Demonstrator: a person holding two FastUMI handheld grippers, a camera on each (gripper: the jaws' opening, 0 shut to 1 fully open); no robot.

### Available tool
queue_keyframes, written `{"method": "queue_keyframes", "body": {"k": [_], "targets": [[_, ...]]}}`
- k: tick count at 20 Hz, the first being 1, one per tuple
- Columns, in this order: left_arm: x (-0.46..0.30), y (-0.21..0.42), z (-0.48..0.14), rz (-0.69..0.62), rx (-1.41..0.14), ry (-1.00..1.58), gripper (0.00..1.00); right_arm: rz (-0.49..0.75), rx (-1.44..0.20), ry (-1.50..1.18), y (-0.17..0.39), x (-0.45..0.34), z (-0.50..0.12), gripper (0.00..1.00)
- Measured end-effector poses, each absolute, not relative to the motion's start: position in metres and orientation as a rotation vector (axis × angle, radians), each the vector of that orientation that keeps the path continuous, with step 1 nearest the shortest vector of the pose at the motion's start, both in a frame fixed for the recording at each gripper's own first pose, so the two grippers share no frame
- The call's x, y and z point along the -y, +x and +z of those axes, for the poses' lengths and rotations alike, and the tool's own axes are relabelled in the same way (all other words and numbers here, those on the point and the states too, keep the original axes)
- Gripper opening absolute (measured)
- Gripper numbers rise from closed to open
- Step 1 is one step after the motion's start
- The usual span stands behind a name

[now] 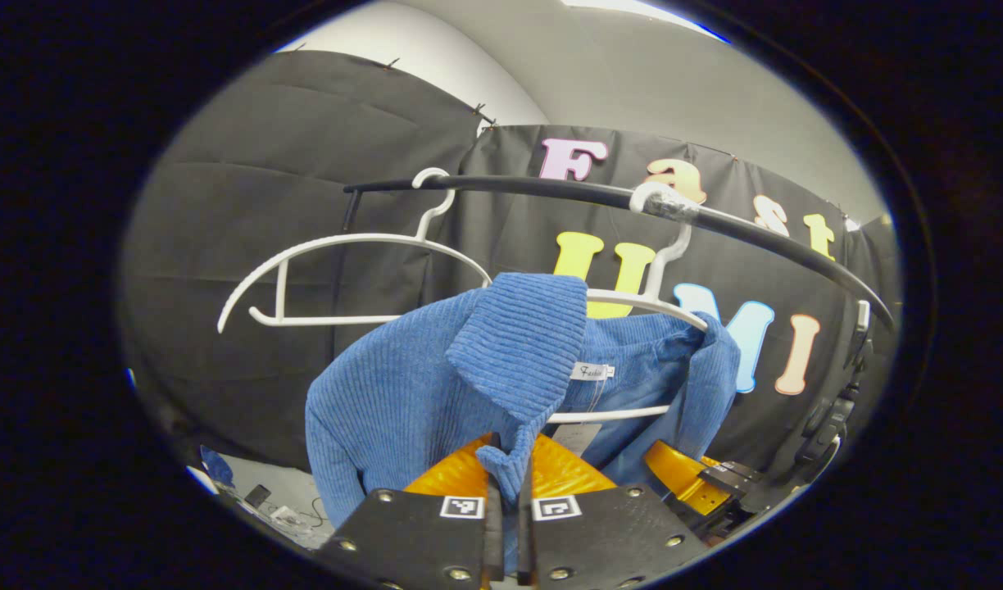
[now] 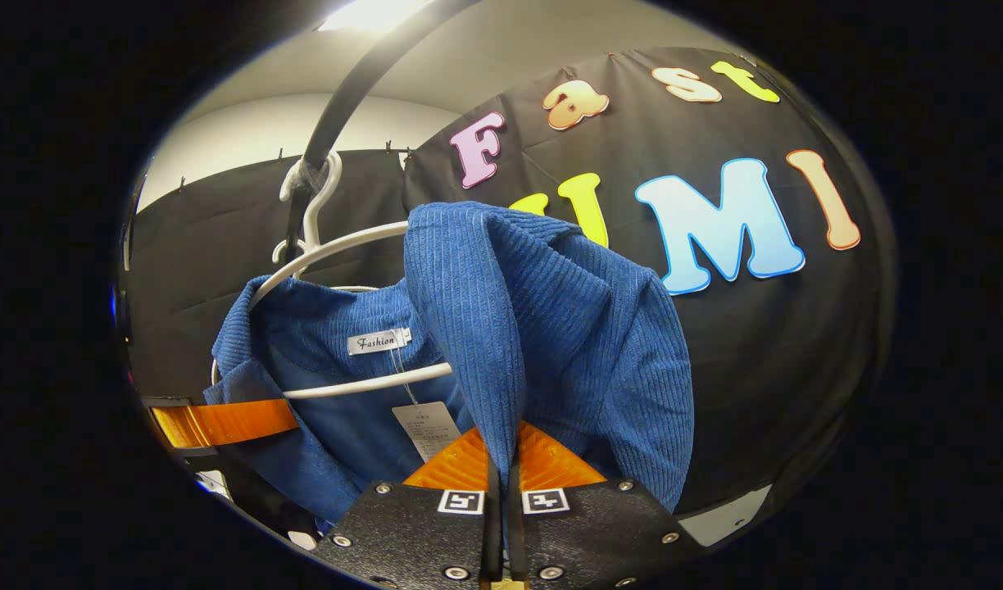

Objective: Grasp the clothes on the hanger with both hands and then place them into the laundry hamper below.

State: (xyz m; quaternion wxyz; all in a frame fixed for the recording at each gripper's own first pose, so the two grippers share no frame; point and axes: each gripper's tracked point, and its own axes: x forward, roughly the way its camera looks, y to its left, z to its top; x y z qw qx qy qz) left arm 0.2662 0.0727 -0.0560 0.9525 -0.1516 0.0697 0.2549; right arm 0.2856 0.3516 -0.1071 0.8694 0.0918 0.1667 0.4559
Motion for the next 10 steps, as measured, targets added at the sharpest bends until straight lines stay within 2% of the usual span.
{"method": "queue_keyframes", "body": {"k": [1,2,3,4,5,6,8,9,10], "targets": [[-0.064,0.255,-0.048,0.490,-0.124,-0.325,0.01,0.970,-0.348,0.190,0.281,-0.354,-0.107,0.00],[-0.063,0.255,-0.048,0.473,-0.115,-0.331,0.07,0.970,-0.343,0.188,0.279,-0.351,-0.106,0.00],[-0.065,0.252,-0.044,0.465,-0.104,-0.329,0.06,0.966,-0.340,0.188,0.279,-0.349,-0.105,0.00],[-0.065,0.248,-0.037,0.456,-0.086,-0.331,0.01,0.966,-0.344,0.190,0.278,-0.348,-0.104,0.00],[-0.063,0.245,-0.031,0.441,-0.068,-0.333,0.01,0.960,-0.341,0.192,0.276,-0.347,-0.103,0.00],[-0.064,0.243,-0.027,0.429,-0.056,-0.333,0.06,0.947,-0.337,0.191,0.277,-0.344,-0.101,0.00],[-0.064,0.239,-0.021,0.401,-0.043,-0.339,0.06,0.911,-0.329,0.185,0.279,-0.338,-0.097,0.00],[-0.066,0.237,-0.018,0.390,-0.038,-0.347,0.01,0.888,-0.325,0.187,0.280,-0.336,-0.095,0.00],[-0.068,0.232,-0.014,0.376,-0.028,-0.356,0.01,0.864,-0.322,0.187,0.282,-0.333,-0.092,0.00]]}}
